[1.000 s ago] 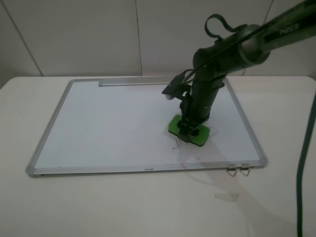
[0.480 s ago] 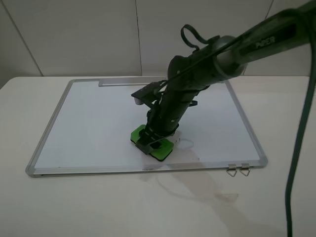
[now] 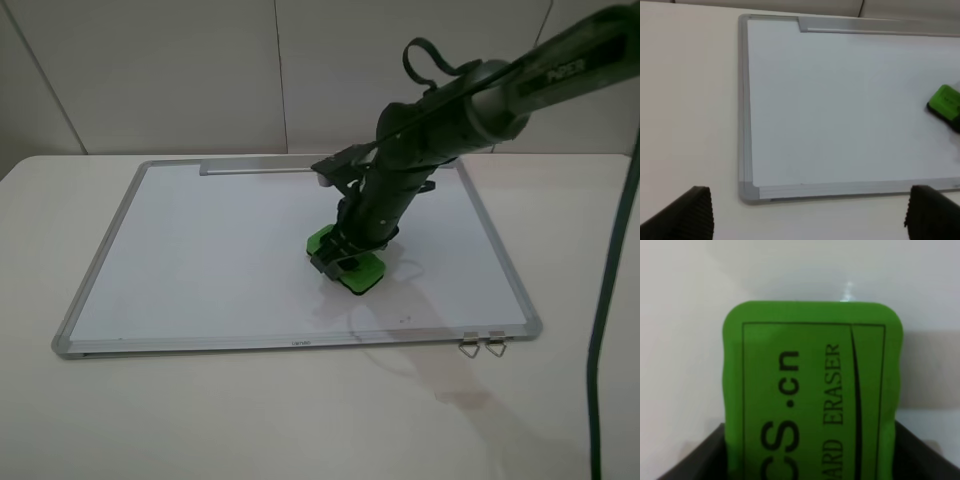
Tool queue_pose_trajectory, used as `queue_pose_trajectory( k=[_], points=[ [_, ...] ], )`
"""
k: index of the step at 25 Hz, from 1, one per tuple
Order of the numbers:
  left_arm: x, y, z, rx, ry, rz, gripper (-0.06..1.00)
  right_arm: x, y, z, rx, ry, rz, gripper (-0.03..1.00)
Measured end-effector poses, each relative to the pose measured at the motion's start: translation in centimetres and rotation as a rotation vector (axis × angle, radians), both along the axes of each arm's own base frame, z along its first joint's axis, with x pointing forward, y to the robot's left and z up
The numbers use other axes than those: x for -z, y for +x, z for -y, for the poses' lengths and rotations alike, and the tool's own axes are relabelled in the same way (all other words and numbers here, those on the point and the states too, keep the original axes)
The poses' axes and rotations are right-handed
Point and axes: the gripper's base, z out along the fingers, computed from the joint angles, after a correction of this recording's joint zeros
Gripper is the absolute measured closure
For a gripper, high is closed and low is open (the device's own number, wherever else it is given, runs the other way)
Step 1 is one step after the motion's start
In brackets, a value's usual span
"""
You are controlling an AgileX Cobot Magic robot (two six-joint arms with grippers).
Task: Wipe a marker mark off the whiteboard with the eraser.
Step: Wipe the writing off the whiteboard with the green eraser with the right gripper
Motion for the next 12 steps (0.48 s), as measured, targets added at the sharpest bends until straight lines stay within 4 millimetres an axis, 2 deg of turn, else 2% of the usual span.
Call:
queue_pose_trajectory(
  k=[4, 6, 10, 12],
  points=[
    [0.0, 0.0, 0.0, -0.004, 0.0, 0.0, 0.16, 0.0, 1.7, 3.3, 0.104, -0.006, 0.008, 0.37],
    [0.0, 0.0, 0.0, -0.004, 0.0, 0.0, 0.16, 0.0, 2.1, 4.1, 0.13, -0.007, 0.008, 0.37],
    [0.0, 0.0, 0.0, -0.004, 0.0, 0.0, 0.16, 0.0, 1.8, 3.4, 0.112, -0.007, 0.008, 0.37],
    [0.0, 0.0, 0.0, -0.004, 0.0, 0.0, 0.16, 0.0, 1.2, 2.2, 0.1, 0.008, -0.001, 0.37]
  ],
)
